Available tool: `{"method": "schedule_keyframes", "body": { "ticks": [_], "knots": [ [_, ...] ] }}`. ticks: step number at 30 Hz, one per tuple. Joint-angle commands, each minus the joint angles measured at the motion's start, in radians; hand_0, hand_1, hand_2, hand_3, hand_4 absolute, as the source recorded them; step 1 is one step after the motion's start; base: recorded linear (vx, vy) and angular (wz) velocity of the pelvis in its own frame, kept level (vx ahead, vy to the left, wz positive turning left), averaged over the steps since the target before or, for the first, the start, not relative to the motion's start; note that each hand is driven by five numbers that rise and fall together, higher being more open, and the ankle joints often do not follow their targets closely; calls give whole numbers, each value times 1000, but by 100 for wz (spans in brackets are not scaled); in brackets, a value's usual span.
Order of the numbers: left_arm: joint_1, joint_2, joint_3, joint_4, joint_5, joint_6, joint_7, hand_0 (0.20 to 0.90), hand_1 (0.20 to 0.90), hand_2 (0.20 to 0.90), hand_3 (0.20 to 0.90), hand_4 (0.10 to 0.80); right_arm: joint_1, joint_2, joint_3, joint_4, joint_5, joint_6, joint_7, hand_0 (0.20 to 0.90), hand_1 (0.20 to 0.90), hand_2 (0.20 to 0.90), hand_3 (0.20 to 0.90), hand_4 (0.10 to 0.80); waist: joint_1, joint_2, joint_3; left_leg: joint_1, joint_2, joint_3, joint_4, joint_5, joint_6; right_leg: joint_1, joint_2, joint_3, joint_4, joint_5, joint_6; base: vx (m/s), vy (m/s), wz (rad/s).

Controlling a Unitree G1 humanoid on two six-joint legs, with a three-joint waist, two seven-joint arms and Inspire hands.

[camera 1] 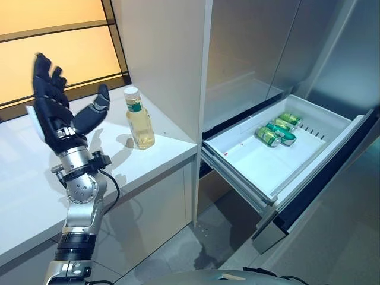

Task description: Put drinks into fridge and close the fridge

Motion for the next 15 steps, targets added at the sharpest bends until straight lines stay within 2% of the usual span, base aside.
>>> {"method": "schedule_keyframes", "body": {
  "ticks": [1,15],
  "knots": [
    [-71,38,12,-13,23,-52,-53,900,900,900,900,800,-9,20,13,15,-39,8,31,900,900,900,900,800,-10,2,-10,37,-8,8,2,-106,13,-26,3,-23,52,2,32,0,0,0],
    [-49,26,12,126,-47,-52,-138,900,900,900,900,800,-11,4,-9,20,-60,14,51,900,900,900,900,800,-19,11,-8,44,-7,24,2,-108,14,-24,3,-17,56,-2,33,5,3,-2]
  ]
}}
